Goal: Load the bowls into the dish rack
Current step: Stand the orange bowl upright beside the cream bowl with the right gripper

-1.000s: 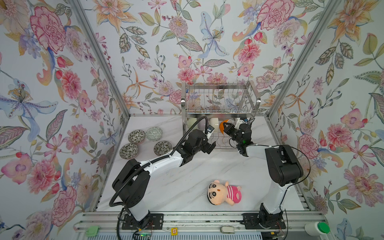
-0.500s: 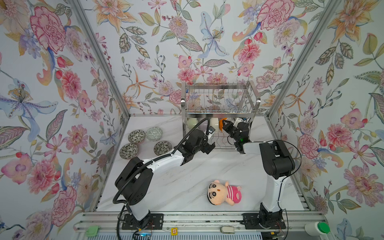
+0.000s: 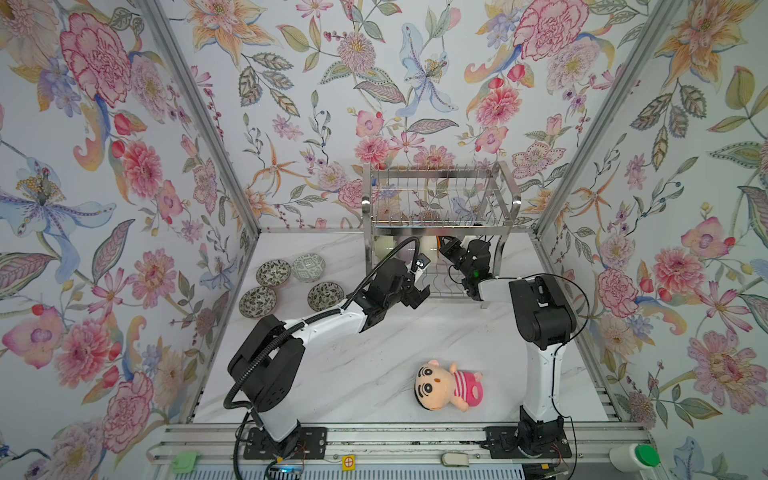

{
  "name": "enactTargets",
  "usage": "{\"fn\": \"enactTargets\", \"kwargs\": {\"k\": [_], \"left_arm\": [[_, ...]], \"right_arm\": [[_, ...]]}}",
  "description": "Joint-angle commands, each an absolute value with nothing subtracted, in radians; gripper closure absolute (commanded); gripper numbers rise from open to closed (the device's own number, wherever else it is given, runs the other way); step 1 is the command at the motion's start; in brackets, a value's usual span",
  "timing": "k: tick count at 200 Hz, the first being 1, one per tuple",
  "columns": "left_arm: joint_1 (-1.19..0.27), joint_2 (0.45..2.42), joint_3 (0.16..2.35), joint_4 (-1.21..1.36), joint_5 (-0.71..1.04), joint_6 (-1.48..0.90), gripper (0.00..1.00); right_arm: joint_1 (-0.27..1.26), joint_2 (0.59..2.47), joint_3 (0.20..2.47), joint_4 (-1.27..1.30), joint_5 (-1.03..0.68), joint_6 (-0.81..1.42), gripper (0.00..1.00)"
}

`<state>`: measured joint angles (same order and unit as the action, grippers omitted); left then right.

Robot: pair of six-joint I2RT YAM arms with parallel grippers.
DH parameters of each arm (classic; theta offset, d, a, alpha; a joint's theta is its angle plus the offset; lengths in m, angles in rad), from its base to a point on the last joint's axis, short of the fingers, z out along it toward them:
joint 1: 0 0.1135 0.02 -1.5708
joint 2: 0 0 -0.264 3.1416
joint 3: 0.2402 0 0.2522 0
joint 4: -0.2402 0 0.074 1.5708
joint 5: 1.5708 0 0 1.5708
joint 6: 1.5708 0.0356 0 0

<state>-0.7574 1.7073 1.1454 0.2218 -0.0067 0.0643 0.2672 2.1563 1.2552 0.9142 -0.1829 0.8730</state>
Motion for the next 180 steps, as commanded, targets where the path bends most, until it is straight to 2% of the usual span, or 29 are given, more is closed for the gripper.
{"fn": "enactTargets", "kwargs": {"k": [1, 91, 180], "left_arm": [[-0.742, 1.672, 1.130, 0.245, 0.000, 0.071, 0.01], [-0.738, 1.669, 1.129, 0.242, -0.003, 0.071, 0.01], [-0.738, 1.667, 1.130, 0.239, -0.003, 0.068, 0.01]], "right_arm": [[0.268, 2.191, 1.290, 0.931, -0.186, 0.880, 1.00], [0.251, 2.210, 1.270, 0.920, -0.186, 0.883, 0.99], [0.227, 2.223, 1.194, 0.991, -0.199, 0.914, 0.88]]}}
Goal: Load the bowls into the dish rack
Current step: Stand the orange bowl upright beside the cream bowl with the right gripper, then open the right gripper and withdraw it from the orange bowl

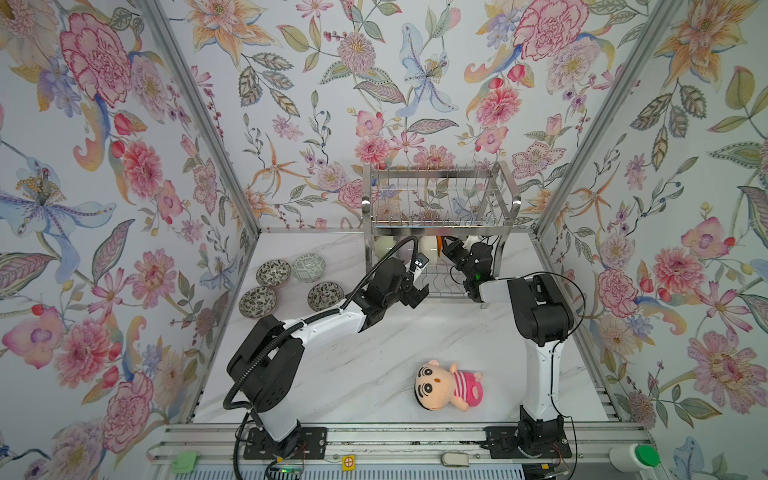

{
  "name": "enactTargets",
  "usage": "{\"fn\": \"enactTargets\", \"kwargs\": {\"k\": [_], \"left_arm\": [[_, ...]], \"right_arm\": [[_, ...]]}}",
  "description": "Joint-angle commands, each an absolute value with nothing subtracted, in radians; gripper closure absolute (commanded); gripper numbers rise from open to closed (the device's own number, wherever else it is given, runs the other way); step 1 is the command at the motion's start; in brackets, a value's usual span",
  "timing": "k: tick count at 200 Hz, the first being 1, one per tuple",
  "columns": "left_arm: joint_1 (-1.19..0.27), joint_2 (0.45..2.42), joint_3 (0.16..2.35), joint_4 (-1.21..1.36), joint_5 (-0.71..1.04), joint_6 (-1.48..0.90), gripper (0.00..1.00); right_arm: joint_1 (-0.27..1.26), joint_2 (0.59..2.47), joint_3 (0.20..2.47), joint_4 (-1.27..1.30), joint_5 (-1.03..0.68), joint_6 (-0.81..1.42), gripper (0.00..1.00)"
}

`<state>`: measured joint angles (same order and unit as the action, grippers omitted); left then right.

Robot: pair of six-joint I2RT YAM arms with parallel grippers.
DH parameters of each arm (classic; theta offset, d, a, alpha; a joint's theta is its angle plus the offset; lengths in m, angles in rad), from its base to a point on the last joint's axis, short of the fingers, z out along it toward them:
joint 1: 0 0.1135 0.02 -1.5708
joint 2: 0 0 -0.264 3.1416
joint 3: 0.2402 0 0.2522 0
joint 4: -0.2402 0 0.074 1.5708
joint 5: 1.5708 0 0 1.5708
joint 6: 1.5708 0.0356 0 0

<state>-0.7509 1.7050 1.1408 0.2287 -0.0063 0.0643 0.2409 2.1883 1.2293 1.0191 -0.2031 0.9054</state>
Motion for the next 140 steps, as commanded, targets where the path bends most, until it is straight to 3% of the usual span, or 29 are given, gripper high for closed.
{"fn": "enactTargets", "kwargs": {"k": [1, 140], "left_arm": [[-0.739, 1.667, 1.129, 0.240, -0.002, 0.068, 0.01], [-0.737, 1.658, 1.130, 0.236, -0.002, 0.067, 0.01]], "right_arm": [[0.226, 2.223, 1.194, 0.991, -0.199, 0.914, 0.88], [0.227, 2.162, 1.171, 0.963, -0.204, 0.881, 0.71]]}}
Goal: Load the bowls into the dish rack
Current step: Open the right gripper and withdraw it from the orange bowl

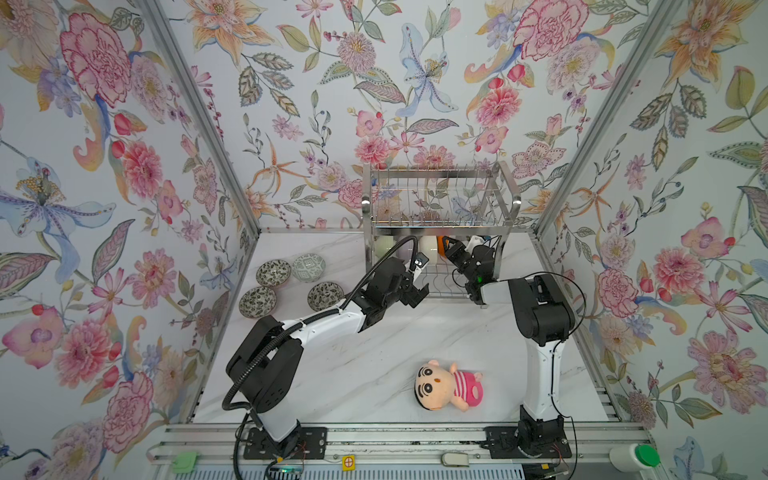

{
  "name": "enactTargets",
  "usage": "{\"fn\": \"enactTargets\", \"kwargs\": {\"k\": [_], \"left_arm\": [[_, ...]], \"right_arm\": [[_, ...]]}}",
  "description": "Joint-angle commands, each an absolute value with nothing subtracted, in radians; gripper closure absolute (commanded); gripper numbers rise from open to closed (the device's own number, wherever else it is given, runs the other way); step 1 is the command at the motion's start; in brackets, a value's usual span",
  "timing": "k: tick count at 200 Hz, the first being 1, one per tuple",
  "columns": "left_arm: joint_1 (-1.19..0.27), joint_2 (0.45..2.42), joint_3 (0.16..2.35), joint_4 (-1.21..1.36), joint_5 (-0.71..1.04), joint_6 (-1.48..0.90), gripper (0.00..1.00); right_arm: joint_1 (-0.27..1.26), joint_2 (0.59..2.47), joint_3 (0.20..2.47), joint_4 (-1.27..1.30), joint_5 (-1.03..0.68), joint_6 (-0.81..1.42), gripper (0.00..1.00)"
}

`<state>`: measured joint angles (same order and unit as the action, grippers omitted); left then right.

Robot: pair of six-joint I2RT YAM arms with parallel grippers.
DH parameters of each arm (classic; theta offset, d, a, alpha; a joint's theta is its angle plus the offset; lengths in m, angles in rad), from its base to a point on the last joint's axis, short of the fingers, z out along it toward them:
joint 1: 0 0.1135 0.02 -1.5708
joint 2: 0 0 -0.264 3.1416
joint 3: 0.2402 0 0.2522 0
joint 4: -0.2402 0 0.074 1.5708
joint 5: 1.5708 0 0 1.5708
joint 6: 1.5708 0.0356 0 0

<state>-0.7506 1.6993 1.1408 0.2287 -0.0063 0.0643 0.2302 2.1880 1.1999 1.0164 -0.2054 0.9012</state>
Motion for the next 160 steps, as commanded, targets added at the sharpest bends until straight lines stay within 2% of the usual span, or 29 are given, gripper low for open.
{"fn": "enactTargets", "kwargs": {"k": [1, 160], "left_arm": [[-0.737, 1.658, 1.130, 0.237, -0.002, 0.066, 0.01], [-0.739, 1.655, 1.136, 0.232, -0.001, 0.060, 0.01]], "right_arm": [[0.228, 2.162, 1.171, 0.963, -0.203, 0.880, 0.71], [0.219, 2.068, 1.107, 0.957, -0.180, 0.852, 0.53]]}}
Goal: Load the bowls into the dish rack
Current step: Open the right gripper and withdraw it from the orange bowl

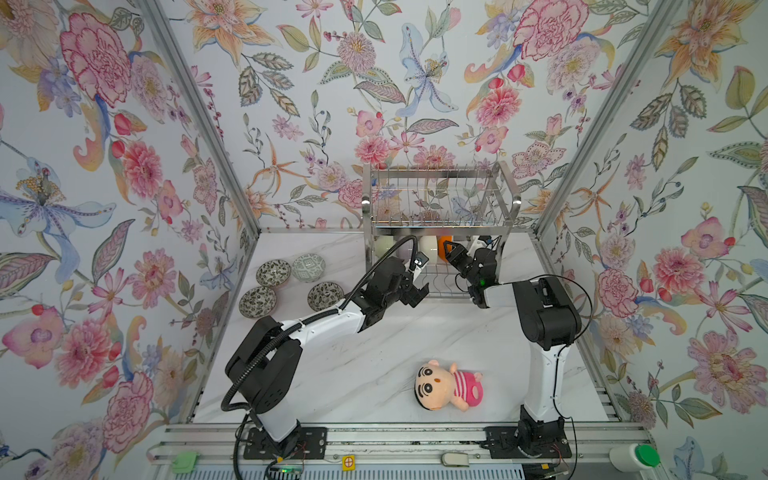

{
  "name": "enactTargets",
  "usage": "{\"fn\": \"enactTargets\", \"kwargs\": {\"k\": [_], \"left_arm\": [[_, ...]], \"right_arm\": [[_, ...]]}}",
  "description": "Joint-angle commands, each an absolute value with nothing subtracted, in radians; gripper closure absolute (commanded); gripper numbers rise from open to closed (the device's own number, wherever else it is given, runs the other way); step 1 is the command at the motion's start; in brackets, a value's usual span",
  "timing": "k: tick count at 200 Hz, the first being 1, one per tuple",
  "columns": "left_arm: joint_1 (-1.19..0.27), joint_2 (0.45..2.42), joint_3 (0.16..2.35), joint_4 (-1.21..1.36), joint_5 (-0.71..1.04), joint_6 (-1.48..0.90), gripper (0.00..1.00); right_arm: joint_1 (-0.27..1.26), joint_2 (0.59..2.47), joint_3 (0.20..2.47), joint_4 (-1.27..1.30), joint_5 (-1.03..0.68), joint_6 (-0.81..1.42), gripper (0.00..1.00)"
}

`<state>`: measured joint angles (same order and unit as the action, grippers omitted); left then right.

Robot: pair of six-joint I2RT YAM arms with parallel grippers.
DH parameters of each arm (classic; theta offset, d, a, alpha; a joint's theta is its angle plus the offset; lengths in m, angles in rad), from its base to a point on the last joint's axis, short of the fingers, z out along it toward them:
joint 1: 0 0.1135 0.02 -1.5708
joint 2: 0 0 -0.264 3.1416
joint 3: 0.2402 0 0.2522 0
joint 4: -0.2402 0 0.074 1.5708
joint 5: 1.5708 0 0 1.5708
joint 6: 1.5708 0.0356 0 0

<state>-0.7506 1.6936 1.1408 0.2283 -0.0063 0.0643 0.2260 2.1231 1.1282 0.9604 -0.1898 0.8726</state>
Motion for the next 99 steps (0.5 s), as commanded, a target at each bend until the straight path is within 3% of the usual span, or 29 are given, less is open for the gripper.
{"fn": "enactTargets", "kwargs": {"k": [1, 99], "left_arm": [[-0.738, 1.655, 1.136, 0.232, 0.000, 0.060, 0.01], [-0.737, 1.653, 1.140, 0.230, 0.004, 0.054, 0.01]], "right_arm": [[0.219, 2.067, 1.106, 0.956, -0.180, 0.852, 0.53], [0.219, 1.995, 1.042, 0.959, -0.146, 0.841, 0.37]]}}
